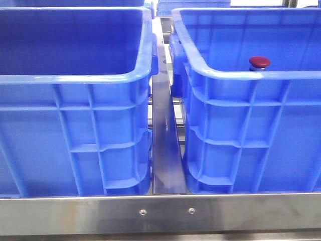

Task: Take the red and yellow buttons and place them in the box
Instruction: 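Open the left gripper and carry the yellow button with the right gripper, then lower the yellow button beside the red one and open the right gripper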

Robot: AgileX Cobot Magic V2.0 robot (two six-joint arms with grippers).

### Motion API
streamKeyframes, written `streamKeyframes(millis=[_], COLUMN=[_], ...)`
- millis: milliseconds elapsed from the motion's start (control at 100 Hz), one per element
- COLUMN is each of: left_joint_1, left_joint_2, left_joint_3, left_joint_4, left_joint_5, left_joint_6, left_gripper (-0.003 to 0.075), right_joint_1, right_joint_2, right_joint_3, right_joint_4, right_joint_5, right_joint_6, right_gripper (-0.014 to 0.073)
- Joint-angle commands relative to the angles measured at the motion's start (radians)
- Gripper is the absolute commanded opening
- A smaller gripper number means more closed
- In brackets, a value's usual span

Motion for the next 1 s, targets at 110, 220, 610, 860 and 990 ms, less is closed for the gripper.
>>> streamKeyframes(millis=[110, 220, 610, 860, 990], left_joint_1=[0.005, 0.005, 0.005, 0.005, 0.005], left_joint_2=[-0.071, -0.08, -0.08, -0.08, -0.08], left_joint_3=[-0.012, -0.012, -0.012, -0.012, -0.012], left_joint_4=[0.015, 0.015, 0.015, 0.017, 0.017], left_joint_5=[-0.076, -0.081, -0.081, -0.081, -0.081], left_joint_6=[-0.01, -0.003, -0.003, -0.003, -0.003], left_gripper=[-0.0006, -0.0019, -0.0019, -0.0019, -0.0019], right_joint_1=[-0.006, -0.006, -0.011, -0.145, -0.22], right_joint_2=[-0.066, -0.08, 0.016, 0.198, 0.276], right_joint_3=[-0.034, -0.034, -0.132, -0.22, -0.249], right_joint_4=[0.122, 0.149, 0.149, 0.149, 0.149], right_joint_5=[-0.153, -0.322, -0.855, -0.766, -0.69], right_joint_6=[-0.148, -0.263, -0.483, -0.485, -0.485], right_gripper=[0.0058, 0.0058, 0.0058, 0.0058, 0.0058])
